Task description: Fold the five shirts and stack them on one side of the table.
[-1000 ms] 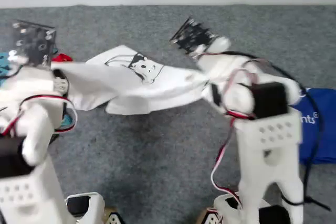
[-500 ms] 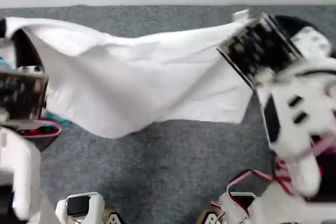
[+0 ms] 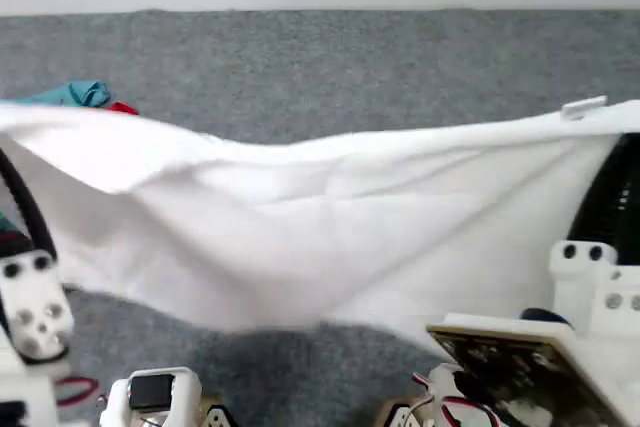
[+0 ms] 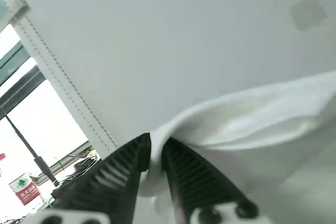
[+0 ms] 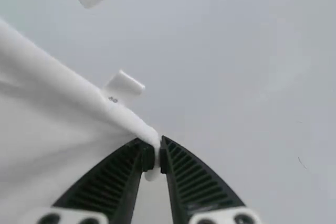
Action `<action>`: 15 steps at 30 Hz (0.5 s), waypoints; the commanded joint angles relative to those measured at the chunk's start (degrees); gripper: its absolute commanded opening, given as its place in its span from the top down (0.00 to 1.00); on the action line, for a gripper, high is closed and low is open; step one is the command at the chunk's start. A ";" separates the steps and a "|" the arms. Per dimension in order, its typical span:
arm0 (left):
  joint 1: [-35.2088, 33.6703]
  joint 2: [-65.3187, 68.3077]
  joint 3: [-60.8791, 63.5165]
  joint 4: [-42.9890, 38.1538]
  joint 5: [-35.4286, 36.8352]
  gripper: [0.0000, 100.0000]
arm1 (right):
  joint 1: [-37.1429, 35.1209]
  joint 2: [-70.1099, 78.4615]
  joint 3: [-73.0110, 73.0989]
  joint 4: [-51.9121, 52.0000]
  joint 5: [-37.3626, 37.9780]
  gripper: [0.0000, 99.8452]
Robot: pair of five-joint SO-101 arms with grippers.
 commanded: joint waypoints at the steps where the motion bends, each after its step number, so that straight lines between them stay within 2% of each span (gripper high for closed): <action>1: 2.37 -0.35 -0.31 2.90 -2.64 0.99 | 1.19 0.48 3.25 2.33 0.53 0.99; 8: 2.02 2.11 15.16 -4.57 -2.73 0.99 | 0.92 0.57 23.74 2.24 0.44 0.99; 12: 2.37 5.54 28.00 -14.24 -2.73 0.99 | -1.45 1.27 39.74 0.84 0.44 0.99; 15: 2.37 10.37 35.56 -23.38 -2.73 0.99 | -2.68 1.19 53.89 -6.64 0.35 0.99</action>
